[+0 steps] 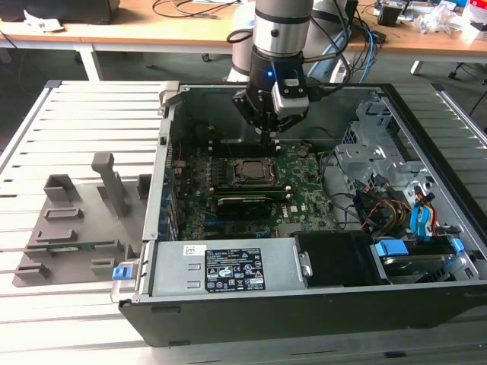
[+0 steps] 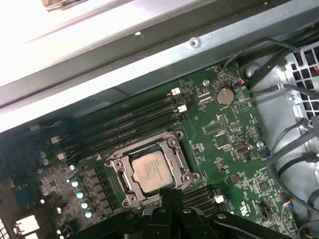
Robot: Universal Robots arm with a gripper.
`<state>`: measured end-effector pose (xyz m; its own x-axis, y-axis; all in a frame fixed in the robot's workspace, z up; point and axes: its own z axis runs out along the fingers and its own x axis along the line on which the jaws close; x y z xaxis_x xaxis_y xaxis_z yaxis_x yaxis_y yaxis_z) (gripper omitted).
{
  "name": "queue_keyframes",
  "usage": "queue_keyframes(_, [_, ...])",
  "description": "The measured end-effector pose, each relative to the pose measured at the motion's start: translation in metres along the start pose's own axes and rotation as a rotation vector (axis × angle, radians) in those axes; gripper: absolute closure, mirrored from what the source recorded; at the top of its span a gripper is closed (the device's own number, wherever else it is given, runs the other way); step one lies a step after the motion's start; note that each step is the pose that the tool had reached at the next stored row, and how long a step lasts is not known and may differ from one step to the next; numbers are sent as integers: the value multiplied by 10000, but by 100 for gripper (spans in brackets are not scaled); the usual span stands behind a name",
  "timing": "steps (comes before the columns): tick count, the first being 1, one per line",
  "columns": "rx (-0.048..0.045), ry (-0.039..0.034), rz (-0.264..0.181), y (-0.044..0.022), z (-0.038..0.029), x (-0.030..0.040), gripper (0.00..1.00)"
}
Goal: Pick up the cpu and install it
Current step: 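Install the first cpu locking lever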
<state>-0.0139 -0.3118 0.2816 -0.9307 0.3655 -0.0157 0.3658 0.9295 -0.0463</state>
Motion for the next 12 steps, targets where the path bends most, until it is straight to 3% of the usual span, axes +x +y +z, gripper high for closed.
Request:
queue_keyframes(9, [-24, -71, -1527, 0, 0, 0, 89])
queue_keyframes(12, [-29, -82, -1770, 0, 0, 0, 89])
